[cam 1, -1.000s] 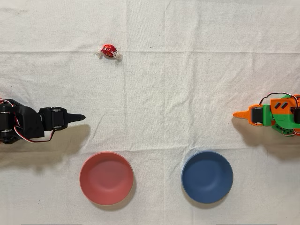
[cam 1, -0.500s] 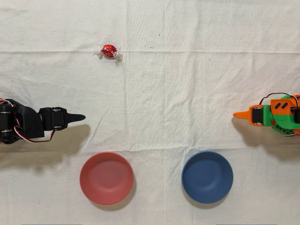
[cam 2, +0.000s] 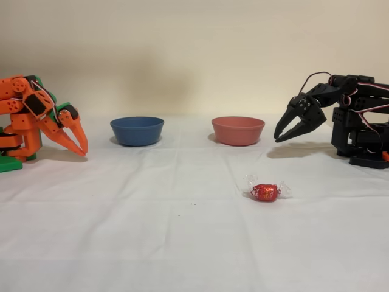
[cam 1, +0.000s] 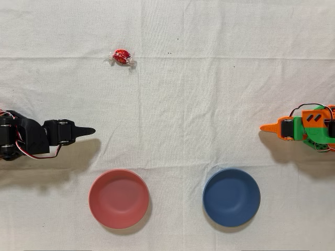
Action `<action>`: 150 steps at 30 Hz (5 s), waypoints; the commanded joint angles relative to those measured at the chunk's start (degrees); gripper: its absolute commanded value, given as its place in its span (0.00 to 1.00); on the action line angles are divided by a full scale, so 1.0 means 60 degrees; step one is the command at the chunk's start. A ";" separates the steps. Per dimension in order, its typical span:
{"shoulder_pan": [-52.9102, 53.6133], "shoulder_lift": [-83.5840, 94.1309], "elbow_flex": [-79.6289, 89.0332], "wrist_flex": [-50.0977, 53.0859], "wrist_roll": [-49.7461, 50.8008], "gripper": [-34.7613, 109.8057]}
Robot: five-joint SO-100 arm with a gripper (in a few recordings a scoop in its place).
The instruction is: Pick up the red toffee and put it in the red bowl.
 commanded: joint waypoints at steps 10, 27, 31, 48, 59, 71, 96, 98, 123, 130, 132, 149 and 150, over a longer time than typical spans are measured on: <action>0.0088 0.0161 0.0190 0.0103 0.0059 0.25; 0.0059 0.0161 0.0190 0.0103 0.0000 0.25; 0.0073 0.0161 0.0176 -0.0103 -0.0630 0.24; 0.0249 0.0161 -0.3633 0.2798 -0.1479 0.24; -0.0015 -0.3281 -0.7529 0.3311 -0.1245 0.24; -0.2197 -0.6899 -1.0532 0.3926 0.0073 0.24; -0.4819 -1.1265 -1.3286 0.2871 -0.0703 0.24; -0.4937 -1.1572 -1.3418 0.2651 -0.0820 0.24; -0.6138 -1.4766 -1.4253 0.1421 -0.1421 0.24; -0.6108 -1.5381 -1.4575 0.0937 -0.1450 0.24; -0.6123 -1.5557 -1.4561 0.0703 -0.1450 0.24; -0.6035 -1.5879 -1.3052 -0.0952 -0.1274 0.36; -0.6021 -1.5806 -1.2920 -0.1011 -0.1274 0.37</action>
